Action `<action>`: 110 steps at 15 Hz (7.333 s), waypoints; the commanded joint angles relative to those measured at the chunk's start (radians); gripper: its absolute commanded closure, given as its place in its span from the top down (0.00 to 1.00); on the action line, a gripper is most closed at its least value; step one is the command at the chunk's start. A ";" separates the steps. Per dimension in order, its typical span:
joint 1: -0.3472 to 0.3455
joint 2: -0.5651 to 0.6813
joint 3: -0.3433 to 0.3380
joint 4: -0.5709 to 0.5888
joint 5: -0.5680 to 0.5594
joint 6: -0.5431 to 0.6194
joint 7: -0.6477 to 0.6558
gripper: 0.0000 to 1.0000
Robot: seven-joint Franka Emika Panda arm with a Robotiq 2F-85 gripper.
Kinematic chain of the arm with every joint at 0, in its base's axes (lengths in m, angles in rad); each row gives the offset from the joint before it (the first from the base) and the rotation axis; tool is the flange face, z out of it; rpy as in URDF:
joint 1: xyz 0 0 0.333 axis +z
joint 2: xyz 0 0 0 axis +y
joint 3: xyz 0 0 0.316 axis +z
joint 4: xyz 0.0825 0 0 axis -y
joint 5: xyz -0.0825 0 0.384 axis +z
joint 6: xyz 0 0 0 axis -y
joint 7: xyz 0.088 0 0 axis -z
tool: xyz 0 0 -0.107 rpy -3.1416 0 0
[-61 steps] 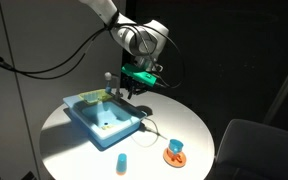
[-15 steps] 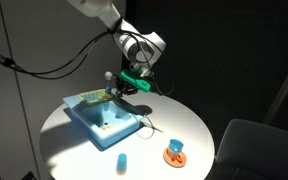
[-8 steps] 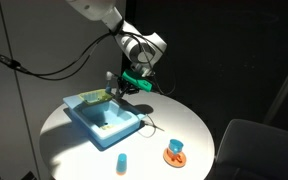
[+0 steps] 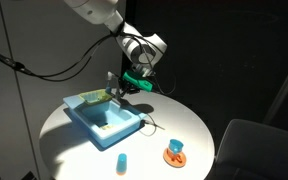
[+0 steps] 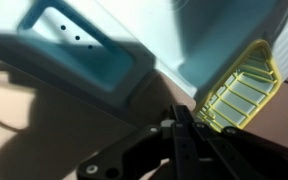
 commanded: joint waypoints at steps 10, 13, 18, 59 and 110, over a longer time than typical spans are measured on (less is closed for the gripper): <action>-0.008 0.048 0.019 0.081 -0.002 -0.041 0.008 0.00; -0.010 0.048 0.024 0.079 0.006 -0.034 0.008 0.00; -0.012 0.047 0.026 0.078 0.010 -0.031 0.007 0.00; -0.009 0.099 0.028 0.187 -0.008 -0.030 0.018 0.00; 0.154 -0.989 -0.154 -0.912 -0.415 -0.029 0.767 1.00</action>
